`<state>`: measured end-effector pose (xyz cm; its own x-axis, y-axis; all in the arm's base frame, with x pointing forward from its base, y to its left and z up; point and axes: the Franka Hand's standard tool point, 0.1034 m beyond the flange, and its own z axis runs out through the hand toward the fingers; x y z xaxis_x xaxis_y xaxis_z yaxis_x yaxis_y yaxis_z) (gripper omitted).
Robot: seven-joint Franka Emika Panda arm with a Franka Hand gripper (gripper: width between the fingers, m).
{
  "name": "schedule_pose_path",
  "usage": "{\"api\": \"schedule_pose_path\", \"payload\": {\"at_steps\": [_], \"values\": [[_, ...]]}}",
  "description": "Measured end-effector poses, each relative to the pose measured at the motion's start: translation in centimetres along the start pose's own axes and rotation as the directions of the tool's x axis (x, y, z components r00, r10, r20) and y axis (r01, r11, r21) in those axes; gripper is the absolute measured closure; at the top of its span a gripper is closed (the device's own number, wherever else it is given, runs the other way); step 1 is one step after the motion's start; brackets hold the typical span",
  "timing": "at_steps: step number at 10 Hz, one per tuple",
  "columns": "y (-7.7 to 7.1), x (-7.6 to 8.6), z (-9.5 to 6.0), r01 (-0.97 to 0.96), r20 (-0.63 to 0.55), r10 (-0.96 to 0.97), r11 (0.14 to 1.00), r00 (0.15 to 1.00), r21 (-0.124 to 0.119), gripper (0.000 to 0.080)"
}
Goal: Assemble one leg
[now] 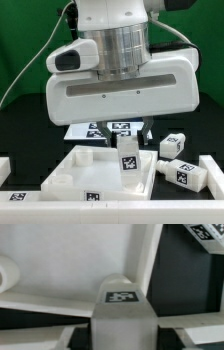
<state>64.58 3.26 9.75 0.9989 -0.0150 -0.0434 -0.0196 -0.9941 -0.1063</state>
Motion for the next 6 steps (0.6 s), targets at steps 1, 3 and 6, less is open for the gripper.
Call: {"api": "schedule_pose_path", "payload": {"at_steps": [1,3,6], "values": [[0.0,0.0,0.0,-0.012,0.0,0.012,1.0,1.0,0.0,0.0519],[-0.07,0.0,0.01,-0.091,0.0,0.091,0.996,0.996,0.003,0.0519],[-0.33,0.11,0.1,-0.345,-0.008,0.345,0.939,0.939,0.018,0.0518]]}}
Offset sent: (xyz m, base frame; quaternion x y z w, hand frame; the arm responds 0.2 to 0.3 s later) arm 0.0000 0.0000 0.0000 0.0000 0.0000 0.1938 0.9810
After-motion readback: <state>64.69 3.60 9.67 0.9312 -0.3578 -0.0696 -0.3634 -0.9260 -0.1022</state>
